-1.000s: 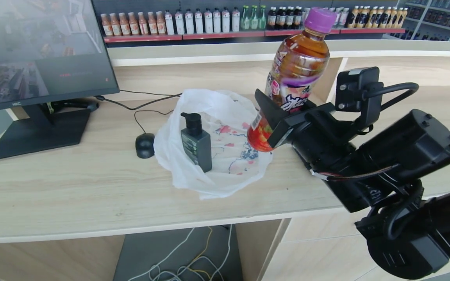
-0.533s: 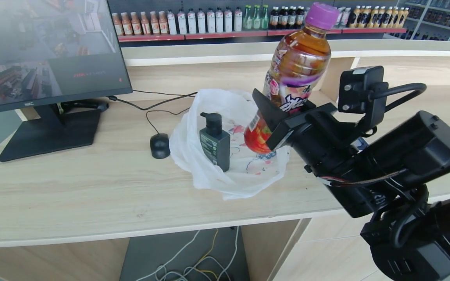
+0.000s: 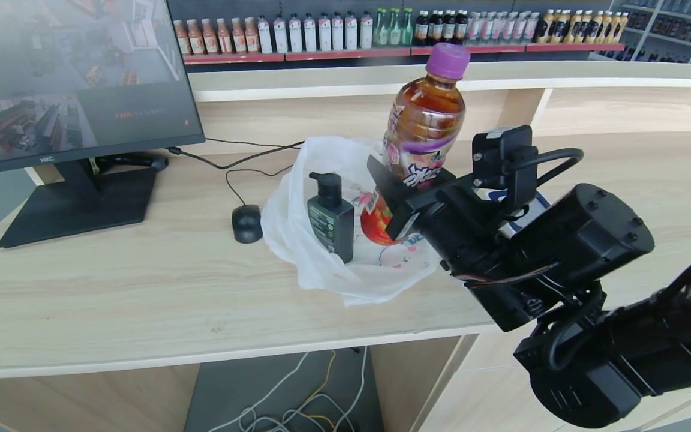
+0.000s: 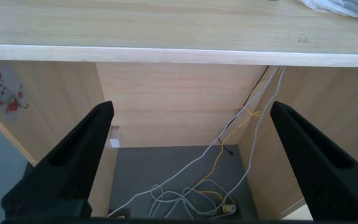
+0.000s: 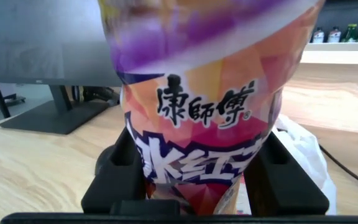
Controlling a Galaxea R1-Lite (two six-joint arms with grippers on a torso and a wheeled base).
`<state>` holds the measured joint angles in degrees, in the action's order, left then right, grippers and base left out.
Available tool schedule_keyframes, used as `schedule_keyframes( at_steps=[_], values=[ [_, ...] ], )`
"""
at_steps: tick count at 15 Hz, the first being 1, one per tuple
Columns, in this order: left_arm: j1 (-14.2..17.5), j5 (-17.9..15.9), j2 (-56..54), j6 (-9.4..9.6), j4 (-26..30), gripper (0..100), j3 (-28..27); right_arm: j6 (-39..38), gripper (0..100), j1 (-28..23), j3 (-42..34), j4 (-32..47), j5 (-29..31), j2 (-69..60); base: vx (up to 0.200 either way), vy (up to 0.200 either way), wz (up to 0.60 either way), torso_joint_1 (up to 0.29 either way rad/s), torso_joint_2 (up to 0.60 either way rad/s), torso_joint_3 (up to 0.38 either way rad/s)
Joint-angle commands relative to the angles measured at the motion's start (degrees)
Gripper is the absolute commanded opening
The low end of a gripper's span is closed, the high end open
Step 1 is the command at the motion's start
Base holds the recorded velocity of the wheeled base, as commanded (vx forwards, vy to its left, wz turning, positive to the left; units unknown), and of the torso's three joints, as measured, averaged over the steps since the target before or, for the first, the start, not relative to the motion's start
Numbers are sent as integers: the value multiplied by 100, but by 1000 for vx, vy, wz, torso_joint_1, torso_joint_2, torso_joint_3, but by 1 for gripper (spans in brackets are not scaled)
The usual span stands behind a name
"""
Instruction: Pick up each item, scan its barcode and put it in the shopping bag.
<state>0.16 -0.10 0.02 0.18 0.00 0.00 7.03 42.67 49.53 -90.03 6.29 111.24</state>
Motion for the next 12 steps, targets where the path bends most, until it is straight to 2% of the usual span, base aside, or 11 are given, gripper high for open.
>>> schedule_keyframes(
  at_steps=[1,12],
  values=[
    [2,1,-2,-1,0,100,0,9,0,14,92,3,-14,363,0,0,0,0,0,0],
    [2,1,-2,-1,0,100,0,35,0,-813,347,3,-14,803,0,0,0,0,0,0]
  ],
)
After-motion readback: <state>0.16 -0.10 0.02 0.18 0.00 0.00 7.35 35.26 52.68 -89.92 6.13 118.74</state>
